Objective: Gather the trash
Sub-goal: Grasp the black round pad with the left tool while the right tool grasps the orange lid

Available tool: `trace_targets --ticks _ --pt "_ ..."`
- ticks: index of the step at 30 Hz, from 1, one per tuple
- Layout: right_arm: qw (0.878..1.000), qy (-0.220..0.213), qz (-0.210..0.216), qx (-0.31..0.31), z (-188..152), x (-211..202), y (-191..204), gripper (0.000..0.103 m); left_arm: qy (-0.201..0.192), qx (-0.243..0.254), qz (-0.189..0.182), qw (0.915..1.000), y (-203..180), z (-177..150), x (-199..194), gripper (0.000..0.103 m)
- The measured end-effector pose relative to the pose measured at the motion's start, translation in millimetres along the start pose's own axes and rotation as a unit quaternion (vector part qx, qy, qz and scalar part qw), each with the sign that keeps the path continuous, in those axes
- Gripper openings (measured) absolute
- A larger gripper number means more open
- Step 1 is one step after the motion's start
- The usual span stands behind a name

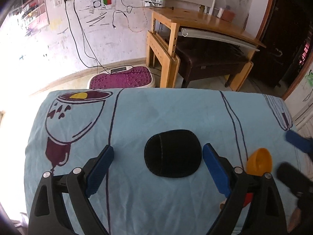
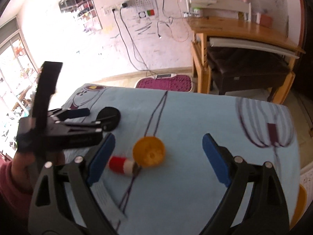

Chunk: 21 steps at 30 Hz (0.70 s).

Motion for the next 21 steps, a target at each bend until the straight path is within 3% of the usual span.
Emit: trace_targets --ticks 2,5,9,12,13,14,15,16,21 --pt "1.000 0.013 0.015 0.018 0.3 13.3 0.8 0.087 -0.006 0.005 0.006 1.0000 -0.1 1.3 3.7 0.089" --pt "0.999 0.029 0.020 0.038 -4.0 23.6 -0.7 0.091 -0.005 0.029 0.044 0.9986 -2.0 0.8 9.0 0.089" --pt "0.999 0.016 0.020 0.035 -1.3 15.0 -0.7 0.092 -0.005 0.017 0.045 0.9988 -1.7 0.7 8.1 0.084" --pt "1.000 0.017 0.002 0.013 -6.9 15.6 0.5 0.092 -0.014 0.012 0.056 0.9982 0.1 0.5 3.2 0.062" --pt "1.000 0.016 -0.008 0.004 -8.9 16.5 1.7 0.092 -0.016 0.010 0.062 0.9979 1.8 1.1 1.5 0.048" --pt "1.000 0.015 -0.014 -0.003 -10.0 16.5 2.5 0.091 -0.016 0.009 0.063 0.9978 3.1 0.3 0.3 0.043" --pt "1.000 0.015 -0.022 -0.016 -12.1 16.8 4.9 0.088 -0.016 0.009 0.063 0.9979 3.2 0.7 0.2 0.042" --pt "0.999 0.016 -0.030 -0.025 -13.7 17.6 6.5 0.077 -0.018 0.009 0.062 0.9979 3.4 0.7 0.1 0.041" --pt "0.997 0.022 -0.051 -0.047 -20.2 24.9 2.4 0.055 -0.021 -0.003 0.045 0.9988 7.9 -1.8 -3.1 0.041"
Point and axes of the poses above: each gripper's, at about its wrist camera, not at the fingertips, and x roughly the way its jaws point, y to its left, z to its top, the point moved 7 cm from there along x, roughly the way its jaws point, and after that the axes turned 11 degrees about x, right-handed, at the moved point
